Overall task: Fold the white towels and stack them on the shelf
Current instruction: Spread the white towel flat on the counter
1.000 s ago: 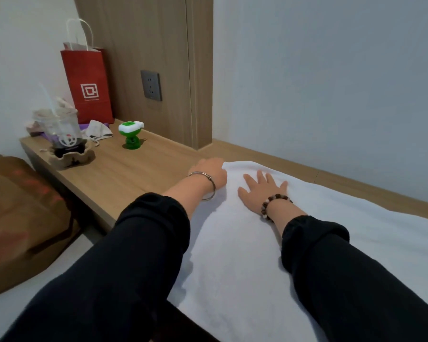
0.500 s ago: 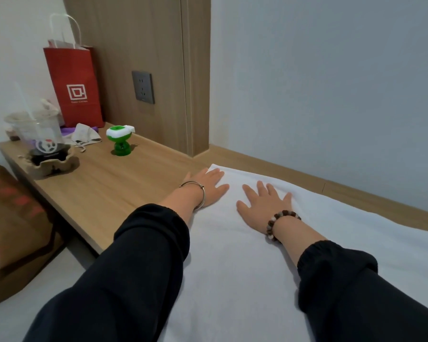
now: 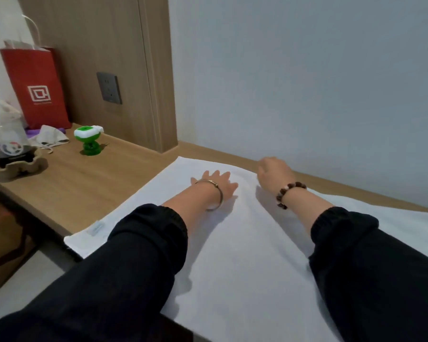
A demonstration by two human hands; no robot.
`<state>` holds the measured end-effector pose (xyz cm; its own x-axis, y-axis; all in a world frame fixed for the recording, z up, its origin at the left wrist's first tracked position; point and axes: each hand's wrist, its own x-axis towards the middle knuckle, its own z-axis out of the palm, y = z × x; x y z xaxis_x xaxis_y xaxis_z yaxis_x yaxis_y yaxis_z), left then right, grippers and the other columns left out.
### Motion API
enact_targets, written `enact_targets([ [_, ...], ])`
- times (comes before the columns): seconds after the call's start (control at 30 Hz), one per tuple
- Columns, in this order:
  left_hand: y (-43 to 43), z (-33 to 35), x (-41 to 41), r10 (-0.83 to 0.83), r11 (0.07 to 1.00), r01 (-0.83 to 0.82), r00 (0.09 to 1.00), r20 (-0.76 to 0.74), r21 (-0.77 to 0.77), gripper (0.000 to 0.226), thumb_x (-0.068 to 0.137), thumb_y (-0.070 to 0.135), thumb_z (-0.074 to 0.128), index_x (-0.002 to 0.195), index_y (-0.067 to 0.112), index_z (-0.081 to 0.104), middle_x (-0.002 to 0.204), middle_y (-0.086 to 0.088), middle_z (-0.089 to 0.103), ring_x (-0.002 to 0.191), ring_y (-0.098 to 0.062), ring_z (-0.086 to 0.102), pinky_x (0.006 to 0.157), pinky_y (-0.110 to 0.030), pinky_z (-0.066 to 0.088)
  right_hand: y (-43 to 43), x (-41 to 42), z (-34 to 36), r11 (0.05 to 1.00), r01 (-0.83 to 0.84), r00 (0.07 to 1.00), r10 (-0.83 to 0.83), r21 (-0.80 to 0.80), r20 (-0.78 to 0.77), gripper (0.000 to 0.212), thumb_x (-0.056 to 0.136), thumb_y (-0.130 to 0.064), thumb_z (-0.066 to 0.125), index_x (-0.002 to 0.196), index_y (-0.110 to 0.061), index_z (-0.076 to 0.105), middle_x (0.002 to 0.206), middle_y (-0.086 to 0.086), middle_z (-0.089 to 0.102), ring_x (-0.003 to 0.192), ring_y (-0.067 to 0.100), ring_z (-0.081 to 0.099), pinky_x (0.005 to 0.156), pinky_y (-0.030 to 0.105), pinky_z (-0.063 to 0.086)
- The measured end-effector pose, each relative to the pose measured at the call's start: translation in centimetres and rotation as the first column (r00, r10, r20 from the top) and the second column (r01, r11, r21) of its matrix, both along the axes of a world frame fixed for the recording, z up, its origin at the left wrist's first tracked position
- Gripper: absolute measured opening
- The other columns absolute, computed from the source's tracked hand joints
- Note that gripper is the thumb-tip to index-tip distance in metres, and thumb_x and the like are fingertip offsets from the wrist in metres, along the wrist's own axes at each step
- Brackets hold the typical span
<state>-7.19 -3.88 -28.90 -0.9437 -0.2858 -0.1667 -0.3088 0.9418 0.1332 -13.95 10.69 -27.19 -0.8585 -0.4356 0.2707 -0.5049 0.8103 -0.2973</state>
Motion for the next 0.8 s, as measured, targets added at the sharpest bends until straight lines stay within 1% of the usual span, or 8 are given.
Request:
enact_targets([
  [0.13,7.1,-2.4,2.5,-0.042,0.996,0.043,0.999,-0.006,0.082,0.058,0.095,0.056,0.017,0.149,0.036,0.009,0.159,0.004,0.004,0.146,-0.027,0.0,0.111,-0.06,0.004,7.5,-2.5,0.2,0.953,0.19,0.974,-0.213,0.237,0.078,0.017,0.09,-0.011,0.043,0.092,-0.006,0.059,0.098,0.018,0.062,0.077,0.031,0.056,0.058,0.028,0.043],
  [0.23,8.3,-3.6,3.7,-0.036,0.999,0.035,0.999,-0.035,-0.026,0.061,0.094,0.06,0.01,0.148,0.04,-0.01,0.159,0.005,-0.011,0.146,-0.025,-0.012,0.11,-0.061,-0.004,11.1,-3.6,-0.5,0.939,0.193,0.942,-0.259,0.286,0.214,0.019,0.09,-0.009,0.043,0.094,-0.002,0.061,0.086,0.016,0.062,0.066,0.027,0.057,0.049,0.024,0.042],
  [0.33,8.1,-3.9,3.8,-0.053,0.997,0.05,0.997,-0.053,-0.066,0.062,0.092,0.062,0.007,0.146,0.041,-0.015,0.159,0.006,-0.012,0.146,-0.024,-0.011,0.109,-0.062,-0.003,11.9,-3.9,-0.7,0.944,0.181,0.939,-0.25,0.277,0.236,0.021,0.094,-0.015,0.045,0.081,-0.005,0.058,0.073,0.01,0.056,0.062,0.024,0.054,0.051,0.024,0.038],
  [0.5,8.0,-4.3,3.6,-0.065,0.996,0.059,0.994,-0.088,-0.073,0.063,0.091,0.063,0.006,0.146,0.041,-0.016,0.159,0.007,-0.01,0.146,-0.024,-0.009,0.109,-0.062,-0.003,12.0,-5.3,-0.3,0.93,0.128,0.95,-0.215,0.344,0.228,0.016,0.096,-0.016,0.049,0.084,-0.01,0.06,0.085,0.007,0.056,0.081,0.025,0.056,0.064,0.027,0.042],
  [0.57,8.0,-4.5,3.6,-0.059,0.996,0.052,0.993,-0.103,-0.076,0.063,0.091,0.062,0.006,0.146,0.04,-0.016,0.159,0.007,-0.009,0.146,-0.024,-0.009,0.11,-0.061,-0.003,12.2,-5.9,-0.1,0.924,0.054,0.948,-0.166,0.379,0.272,0.012,0.093,-0.022,0.057,0.093,-0.012,0.064,0.093,0.005,0.059,0.09,0.025,0.058,0.077,0.028,0.046],
  [0.67,8.1,-4.6,3.6,-0.052,0.996,0.044,0.993,-0.109,-0.079,0.063,0.092,0.061,0.006,0.146,0.039,-0.017,0.159,0.007,-0.009,0.146,-0.023,-0.009,0.11,-0.061,-0.003,12.0,-6.4,0.6,0.875,-0.008,0.932,-0.168,0.484,0.32,0.023,0.093,-0.032,0.056,0.1,-0.012,0.065,0.101,0.004,0.062,0.094,0.024,0.059,0.084,0.03,0.048],
  [0.73,8.1,-4.6,3.6,-0.054,0.996,0.045,0.992,-0.114,-0.081,0.063,0.092,0.061,0.006,0.146,0.038,-0.017,0.159,0.007,-0.008,0.146,-0.023,-0.009,0.111,-0.061,-0.003,12.0,-6.8,0.7,0.847,0.008,0.938,-0.191,0.532,0.29,0.025,0.093,-0.034,0.055,0.093,-0.011,0.063,0.096,0.006,0.062,0.09,0.025,0.061,0.08,0.031,0.05],
  [0.8,8.1,-4.6,3.6,-0.059,0.995,0.05,0.991,-0.116,-0.083,0.064,0.092,0.062,0.006,0.146,0.038,-0.018,0.159,0.008,-0.008,0.146,-0.023,-0.009,0.111,-0.06,-0.003,11.9,-7.1,0.3,0.89,0.12,0.955,-0.224,0.44,0.193,0.019,0.092,-0.025,0.057,0.084,-0.008,0.062,0.082,0.008,0.061,0.075,0.025,0.059,0.067,0.03,0.047],
])
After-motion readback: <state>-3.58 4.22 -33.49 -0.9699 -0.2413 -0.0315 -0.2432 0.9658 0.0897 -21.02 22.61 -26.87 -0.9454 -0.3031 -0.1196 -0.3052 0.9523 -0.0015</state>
